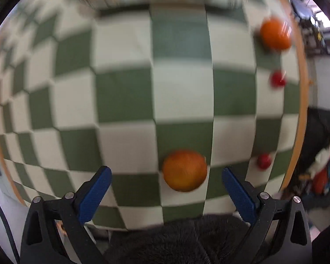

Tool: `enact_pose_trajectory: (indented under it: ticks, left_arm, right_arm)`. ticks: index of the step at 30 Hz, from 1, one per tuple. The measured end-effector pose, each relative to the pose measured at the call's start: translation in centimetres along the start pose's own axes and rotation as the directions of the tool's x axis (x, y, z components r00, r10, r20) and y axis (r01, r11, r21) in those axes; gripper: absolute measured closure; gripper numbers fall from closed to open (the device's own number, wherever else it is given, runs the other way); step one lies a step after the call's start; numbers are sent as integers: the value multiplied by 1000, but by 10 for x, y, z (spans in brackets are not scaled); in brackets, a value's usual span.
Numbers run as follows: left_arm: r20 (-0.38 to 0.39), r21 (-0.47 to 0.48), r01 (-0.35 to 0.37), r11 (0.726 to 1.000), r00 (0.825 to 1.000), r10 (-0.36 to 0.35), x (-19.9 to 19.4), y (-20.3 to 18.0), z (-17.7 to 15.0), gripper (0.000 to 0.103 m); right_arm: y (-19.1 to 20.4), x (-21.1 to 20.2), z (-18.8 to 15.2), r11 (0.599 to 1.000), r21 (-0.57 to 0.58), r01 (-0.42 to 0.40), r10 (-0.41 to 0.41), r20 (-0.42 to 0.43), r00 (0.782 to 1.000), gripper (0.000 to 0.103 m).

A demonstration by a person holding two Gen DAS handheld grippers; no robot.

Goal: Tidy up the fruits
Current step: 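Grasp a reddish orange with the left gripper while the right gripper grasps an orange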

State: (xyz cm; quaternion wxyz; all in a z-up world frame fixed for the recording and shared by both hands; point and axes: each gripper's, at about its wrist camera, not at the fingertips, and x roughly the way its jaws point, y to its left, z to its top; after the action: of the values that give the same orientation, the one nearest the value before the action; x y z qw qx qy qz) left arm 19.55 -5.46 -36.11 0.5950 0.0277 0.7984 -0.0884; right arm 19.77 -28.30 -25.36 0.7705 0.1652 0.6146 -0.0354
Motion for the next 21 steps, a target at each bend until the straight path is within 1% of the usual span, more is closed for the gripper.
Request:
enact_pose_trajectory:
  ticks: [2, 3, 5, 6, 7, 9, 12, 15, 18, 19, 21]
  left_arm:
    - [-55, 6, 19, 1000, 998, -19, 22, -5, 0, 3]
    - [-72, 6, 33, 999, 997, -33, 30, -6, 0, 8]
    - [-100, 4, 43, 999, 994, -42, 44, -10, 1, 29]
    - [-110, 4, 55, 998, 992, -54, 48, -11, 2, 47]
    - [-120, 2, 60, 998, 991, -59, 51, -13, 2, 50]
    - [-102, 3, 51, 999, 994, -51, 48, -15, 3, 50]
    - [-47, -4, 22, 1000, 999, -23, 36, -11, 9, 50]
    - [14, -45, 6, 999, 1000, -5, 19, 3, 23, 50]
    - [63, -105, -1, 995, 998, 8, 5, 20, 38, 50]
    - [75, -122, 0, 993, 997, 9, 1, 25, 42, 50]
    - [96, -152, 6, 988, 995, 8, -4, 32, 49, 50]
  right_arm:
    - [-5, 11, 0, 1000, 4, 4, -4, -19, 1000, 2]
    - [-7, 16, 1, 1000, 7, 9, -9, -26, 1000, 2]
    - [-10, 24, 5, 1000, 13, 9, -8, -38, 999, 2]
    - [-11, 28, 8, 1000, 16, 13, -12, -41, 999, 2]
    - [-12, 31, 12, 1000, 19, 17, -16, -43, 999, 2]
    - [-15, 40, 23, 1000, 24, 19, -18, -52, 998, 2]
    - [-17, 57, 43, 999, 31, 29, -27, -62, 998, 2]
    - [-16, 83, 66, 999, 31, 41, -38, -85, 996, 2]
    - [-13, 117, 86, 999, 23, 49, -45, -137, 990, 4]
    - [-12, 126, 90, 999, 16, 49, -46, -156, 987, 6]
    - [-8, 144, 93, 998, 11, 54, -51, -206, 977, 30]
